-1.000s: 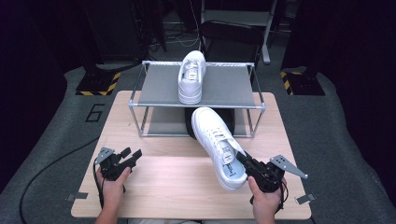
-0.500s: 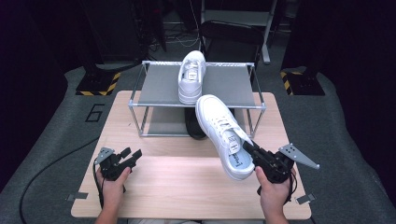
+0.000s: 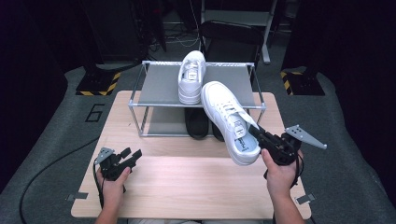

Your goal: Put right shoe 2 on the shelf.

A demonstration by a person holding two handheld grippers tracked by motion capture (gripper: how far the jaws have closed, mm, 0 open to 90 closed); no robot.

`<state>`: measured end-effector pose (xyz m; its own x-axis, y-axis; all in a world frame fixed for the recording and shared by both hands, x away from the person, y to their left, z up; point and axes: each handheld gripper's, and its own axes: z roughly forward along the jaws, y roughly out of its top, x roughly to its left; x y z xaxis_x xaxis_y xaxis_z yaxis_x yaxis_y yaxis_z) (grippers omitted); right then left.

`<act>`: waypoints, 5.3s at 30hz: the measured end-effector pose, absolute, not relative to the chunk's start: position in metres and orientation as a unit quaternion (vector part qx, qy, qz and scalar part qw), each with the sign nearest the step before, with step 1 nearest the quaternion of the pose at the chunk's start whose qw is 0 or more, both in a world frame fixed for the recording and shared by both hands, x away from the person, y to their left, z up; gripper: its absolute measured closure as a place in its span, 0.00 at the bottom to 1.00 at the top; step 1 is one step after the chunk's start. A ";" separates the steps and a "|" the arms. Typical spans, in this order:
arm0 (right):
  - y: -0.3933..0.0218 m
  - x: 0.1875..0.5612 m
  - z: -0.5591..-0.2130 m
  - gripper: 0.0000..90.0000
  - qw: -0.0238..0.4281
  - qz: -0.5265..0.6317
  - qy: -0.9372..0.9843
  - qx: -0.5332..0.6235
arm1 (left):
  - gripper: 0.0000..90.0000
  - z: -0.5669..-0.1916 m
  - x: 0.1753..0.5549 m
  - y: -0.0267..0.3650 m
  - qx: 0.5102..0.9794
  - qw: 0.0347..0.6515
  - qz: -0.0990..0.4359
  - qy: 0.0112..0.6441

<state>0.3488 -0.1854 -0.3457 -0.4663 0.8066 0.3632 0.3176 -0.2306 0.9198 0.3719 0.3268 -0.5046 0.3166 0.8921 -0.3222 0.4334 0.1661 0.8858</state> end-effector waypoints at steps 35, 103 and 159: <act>-0.164 0.470 -0.286 0.89 0.239 0.582 0.580 0.517 | 0.45 -0.508 0.372 0.331 0.601 0.540 0.210 0.550; -0.137 0.568 -0.301 0.88 0.229 0.510 0.559 0.612 | 0.45 -0.510 0.373 0.338 0.601 0.540 0.202 0.554; -0.152 0.529 -0.277 0.54 0.201 0.558 0.590 0.547 | 0.44 -0.511 0.371 0.338 0.600 0.535 0.206 0.558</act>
